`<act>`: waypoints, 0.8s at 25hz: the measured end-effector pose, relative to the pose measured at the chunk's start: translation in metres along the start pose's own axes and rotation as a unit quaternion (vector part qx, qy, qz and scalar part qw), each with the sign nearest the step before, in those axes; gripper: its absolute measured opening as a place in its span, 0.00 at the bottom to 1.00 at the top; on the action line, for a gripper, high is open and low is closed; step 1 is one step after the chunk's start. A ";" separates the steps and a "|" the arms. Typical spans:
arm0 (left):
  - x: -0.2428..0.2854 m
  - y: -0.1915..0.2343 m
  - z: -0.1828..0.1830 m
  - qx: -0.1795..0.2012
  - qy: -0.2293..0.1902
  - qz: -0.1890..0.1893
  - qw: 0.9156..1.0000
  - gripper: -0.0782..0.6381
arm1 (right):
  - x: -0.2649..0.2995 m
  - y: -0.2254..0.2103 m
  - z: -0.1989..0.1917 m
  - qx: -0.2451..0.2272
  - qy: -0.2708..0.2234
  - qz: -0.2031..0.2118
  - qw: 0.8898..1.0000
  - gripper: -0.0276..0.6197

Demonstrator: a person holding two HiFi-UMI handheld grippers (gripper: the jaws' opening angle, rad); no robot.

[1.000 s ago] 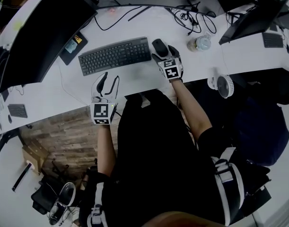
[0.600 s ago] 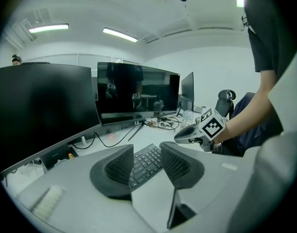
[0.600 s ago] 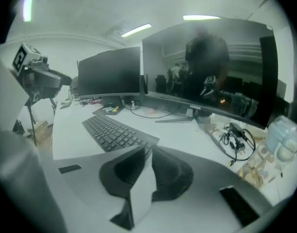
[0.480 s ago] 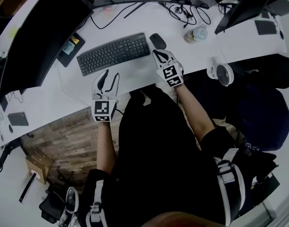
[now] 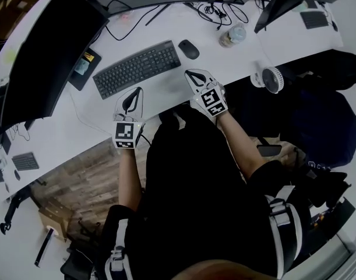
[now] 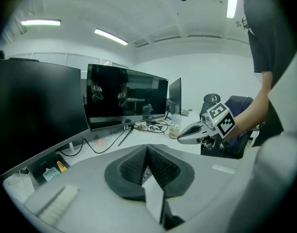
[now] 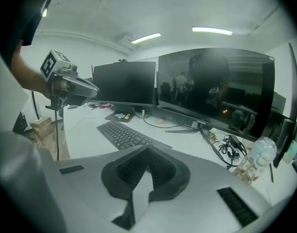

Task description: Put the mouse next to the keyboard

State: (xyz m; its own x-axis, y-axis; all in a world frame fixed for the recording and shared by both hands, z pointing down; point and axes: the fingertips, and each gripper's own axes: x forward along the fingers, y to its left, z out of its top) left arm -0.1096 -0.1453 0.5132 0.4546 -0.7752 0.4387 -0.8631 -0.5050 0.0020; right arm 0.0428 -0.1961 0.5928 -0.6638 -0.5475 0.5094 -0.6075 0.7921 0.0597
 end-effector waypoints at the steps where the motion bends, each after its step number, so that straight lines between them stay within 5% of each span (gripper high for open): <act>1: 0.000 0.000 0.000 0.002 0.000 -0.004 1.000 0.11 | -0.003 0.000 -0.001 0.001 0.000 -0.006 1.000 0.05; 20: -0.012 -0.012 -0.002 0.054 -0.008 -0.053 0.997 0.11 | -0.035 0.018 0.014 0.035 -0.032 -0.078 0.996 0.05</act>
State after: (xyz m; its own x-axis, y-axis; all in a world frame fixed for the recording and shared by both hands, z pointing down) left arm -0.1055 -0.1295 0.5101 0.5463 -0.7205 0.4272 -0.7814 -0.6220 -0.0499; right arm 0.0492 -0.1665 0.5642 -0.5842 -0.6799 0.4433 -0.7324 0.6770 0.0730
